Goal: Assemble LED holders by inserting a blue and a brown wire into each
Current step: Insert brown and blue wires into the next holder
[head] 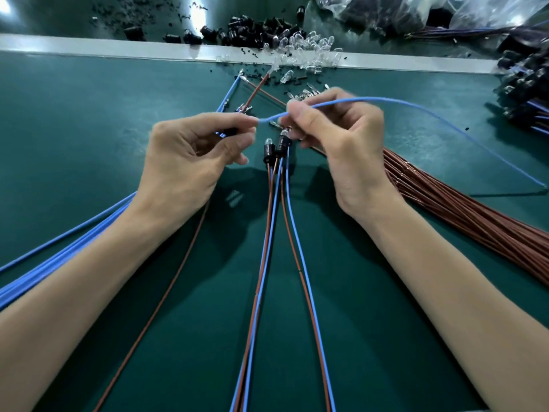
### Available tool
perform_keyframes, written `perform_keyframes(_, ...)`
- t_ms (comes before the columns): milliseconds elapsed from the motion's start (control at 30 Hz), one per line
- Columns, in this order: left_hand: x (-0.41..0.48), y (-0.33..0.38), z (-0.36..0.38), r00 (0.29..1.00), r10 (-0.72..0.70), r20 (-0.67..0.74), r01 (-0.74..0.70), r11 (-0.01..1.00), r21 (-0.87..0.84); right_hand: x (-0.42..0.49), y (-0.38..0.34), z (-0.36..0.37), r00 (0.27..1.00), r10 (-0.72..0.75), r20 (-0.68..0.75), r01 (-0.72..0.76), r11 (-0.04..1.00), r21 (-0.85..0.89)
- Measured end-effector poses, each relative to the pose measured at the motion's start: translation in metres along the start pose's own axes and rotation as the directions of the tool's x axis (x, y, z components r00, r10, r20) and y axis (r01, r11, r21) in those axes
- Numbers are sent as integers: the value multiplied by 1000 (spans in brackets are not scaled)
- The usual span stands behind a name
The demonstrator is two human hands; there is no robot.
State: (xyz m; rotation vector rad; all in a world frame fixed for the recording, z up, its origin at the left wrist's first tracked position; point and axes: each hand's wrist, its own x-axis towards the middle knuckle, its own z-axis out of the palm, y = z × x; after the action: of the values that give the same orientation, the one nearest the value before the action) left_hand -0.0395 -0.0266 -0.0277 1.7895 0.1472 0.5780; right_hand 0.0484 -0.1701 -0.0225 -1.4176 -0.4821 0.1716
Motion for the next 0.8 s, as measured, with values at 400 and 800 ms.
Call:
perform_keyframes(400, 0, -2, 1, 995, -49, 91, 38, 993, 116, 3, 6, -4, 976, -189, 108, 208, 957, -204)
perform_keyframes(800, 1, 1, -1, 998, -61, 4, 61, 996, -68, 5, 6, -6, 995, 19, 102, -20, 1000, 11)
